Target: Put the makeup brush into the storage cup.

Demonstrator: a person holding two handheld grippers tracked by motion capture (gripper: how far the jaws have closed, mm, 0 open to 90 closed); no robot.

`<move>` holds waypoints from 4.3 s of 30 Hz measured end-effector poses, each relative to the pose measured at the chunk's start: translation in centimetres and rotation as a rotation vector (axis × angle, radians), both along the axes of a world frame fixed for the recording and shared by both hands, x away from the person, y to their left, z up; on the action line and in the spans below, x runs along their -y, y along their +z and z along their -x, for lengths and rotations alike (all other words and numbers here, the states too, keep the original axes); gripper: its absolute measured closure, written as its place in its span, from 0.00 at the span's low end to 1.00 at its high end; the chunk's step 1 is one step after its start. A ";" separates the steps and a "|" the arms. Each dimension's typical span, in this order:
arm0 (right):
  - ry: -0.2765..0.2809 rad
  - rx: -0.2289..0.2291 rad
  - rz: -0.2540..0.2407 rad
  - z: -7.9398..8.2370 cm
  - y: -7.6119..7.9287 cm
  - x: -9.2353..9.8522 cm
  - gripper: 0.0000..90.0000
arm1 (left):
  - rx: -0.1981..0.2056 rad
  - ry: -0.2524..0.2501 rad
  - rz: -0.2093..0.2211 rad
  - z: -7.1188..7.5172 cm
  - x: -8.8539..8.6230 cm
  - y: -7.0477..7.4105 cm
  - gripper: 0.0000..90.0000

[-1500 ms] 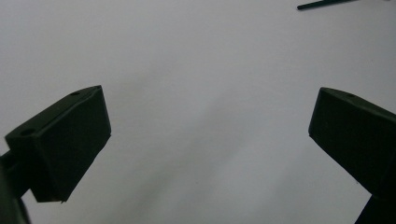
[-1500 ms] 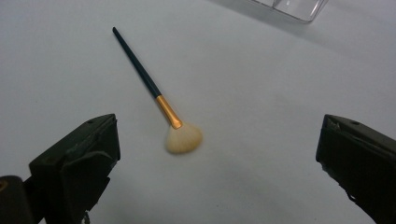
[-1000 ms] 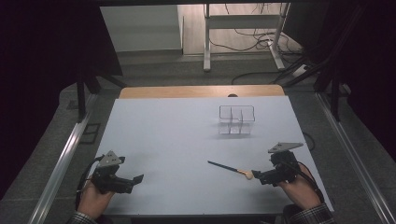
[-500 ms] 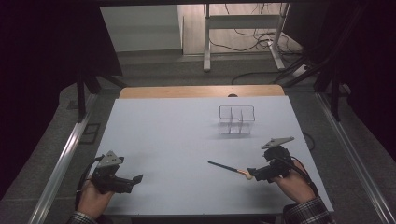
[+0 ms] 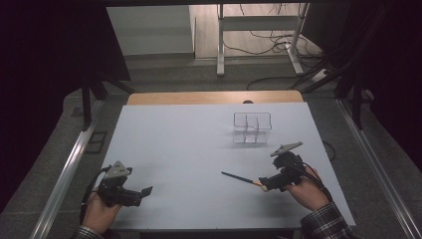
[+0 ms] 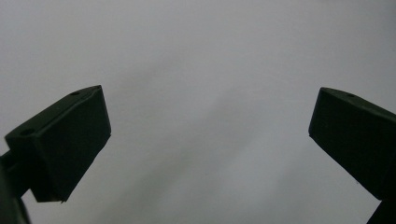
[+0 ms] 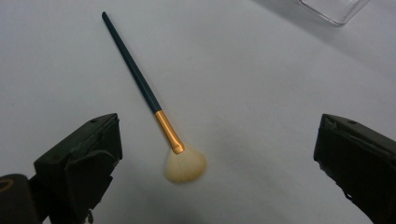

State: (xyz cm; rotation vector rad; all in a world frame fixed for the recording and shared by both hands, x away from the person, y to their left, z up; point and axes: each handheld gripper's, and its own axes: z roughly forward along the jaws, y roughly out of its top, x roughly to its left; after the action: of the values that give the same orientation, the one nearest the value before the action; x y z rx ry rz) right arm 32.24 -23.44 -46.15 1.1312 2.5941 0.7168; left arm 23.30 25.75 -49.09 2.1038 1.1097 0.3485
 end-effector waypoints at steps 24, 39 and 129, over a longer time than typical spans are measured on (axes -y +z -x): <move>0.045 -0.041 0.086 -1.9 0.0 -2.3 0.00 | -0.004 -0.001 -0.014 -0.1 0.1 -0.1 0.00; 0.112 -0.078 0.114 -3.0 -0.3 -5.3 0.04 | -0.003 -0.005 -0.016 -0.1 0.2 -0.1 0.00; 0.218 -0.072 0.098 -1.6 -0.7 -5.0 0.93 | 0.042 -0.068 0.049 -0.1 0.3 0.1 0.00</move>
State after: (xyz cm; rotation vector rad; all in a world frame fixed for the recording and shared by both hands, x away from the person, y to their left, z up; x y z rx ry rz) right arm 33.88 -18.48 -46.82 0.8702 2.8092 0.5937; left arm 23.38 25.42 -49.00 2.0764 1.0104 0.3290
